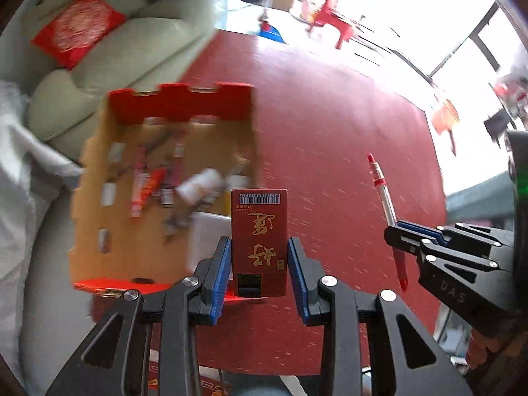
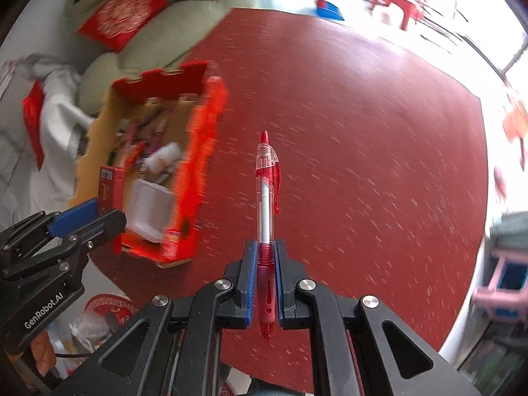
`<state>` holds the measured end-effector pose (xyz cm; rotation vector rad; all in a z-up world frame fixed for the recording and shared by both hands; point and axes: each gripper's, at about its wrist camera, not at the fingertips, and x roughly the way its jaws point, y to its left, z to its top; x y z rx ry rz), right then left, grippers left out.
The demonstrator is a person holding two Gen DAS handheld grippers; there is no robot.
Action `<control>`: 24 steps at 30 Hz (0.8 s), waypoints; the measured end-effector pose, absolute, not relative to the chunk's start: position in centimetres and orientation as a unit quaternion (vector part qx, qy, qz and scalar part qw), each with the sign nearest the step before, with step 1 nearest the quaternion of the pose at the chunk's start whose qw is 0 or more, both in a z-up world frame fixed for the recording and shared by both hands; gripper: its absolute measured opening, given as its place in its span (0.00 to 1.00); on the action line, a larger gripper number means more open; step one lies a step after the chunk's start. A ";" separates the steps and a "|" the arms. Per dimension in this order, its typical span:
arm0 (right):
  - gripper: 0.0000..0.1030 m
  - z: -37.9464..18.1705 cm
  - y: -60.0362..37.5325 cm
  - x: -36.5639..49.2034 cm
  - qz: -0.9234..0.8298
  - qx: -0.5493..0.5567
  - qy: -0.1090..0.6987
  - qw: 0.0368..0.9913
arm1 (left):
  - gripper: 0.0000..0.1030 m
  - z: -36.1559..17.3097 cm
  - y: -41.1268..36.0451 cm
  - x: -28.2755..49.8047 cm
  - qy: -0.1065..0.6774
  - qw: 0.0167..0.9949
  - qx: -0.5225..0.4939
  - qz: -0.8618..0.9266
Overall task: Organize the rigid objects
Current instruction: 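Carry the red card case and the red pen with both tools over the box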
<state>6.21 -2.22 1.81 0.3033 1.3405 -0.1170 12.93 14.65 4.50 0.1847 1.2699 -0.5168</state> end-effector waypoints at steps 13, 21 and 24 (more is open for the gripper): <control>0.10 3.5 7.0 14.1 0.041 0.059 0.609 0.790 | 0.36 2.2 23.6 18.8 0.584 0.800 0.063 -0.124; 0.10 2.6 9.4 17.0 0.054 0.045 0.622 0.780 | 0.36 0.8 23.8 20.9 0.589 0.798 0.061 -0.113; 0.10 2.2 9.7 17.7 0.050 0.040 0.628 0.775 | 0.36 0.2 23.6 21.4 0.593 0.795 0.062 -0.113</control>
